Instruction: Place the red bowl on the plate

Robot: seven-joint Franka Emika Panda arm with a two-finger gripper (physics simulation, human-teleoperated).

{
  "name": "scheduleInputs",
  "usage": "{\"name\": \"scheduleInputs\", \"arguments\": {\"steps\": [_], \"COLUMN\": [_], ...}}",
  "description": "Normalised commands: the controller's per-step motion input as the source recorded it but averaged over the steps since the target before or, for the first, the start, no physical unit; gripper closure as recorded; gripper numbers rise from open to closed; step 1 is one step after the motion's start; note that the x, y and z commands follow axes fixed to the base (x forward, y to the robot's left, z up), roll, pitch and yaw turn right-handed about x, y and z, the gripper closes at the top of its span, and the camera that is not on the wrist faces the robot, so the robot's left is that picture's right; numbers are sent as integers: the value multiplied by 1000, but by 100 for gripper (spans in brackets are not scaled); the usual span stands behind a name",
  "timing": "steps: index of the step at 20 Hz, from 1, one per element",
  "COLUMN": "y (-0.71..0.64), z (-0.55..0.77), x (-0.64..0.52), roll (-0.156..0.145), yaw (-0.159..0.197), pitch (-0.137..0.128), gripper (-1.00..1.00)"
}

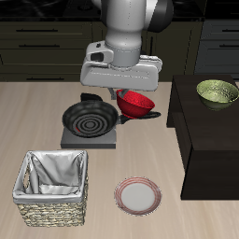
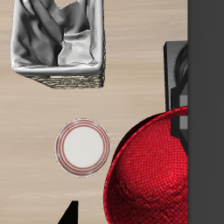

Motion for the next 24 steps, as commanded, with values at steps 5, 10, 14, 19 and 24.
{"name": "scheduleInputs", "arguments": {"steps": [5,10,14,19,24], "y": [109,0,-59,-46,142], "z": [-9,-34,-42,-41,-62], "x": [314,319,346,251,149], "roll": [3,-5,-29,-17,22], "yaw": [1,-15,-19,-38,19], "pitch": [4,5,-16,9,9], "gripper": [100,100,100,100,100]}}
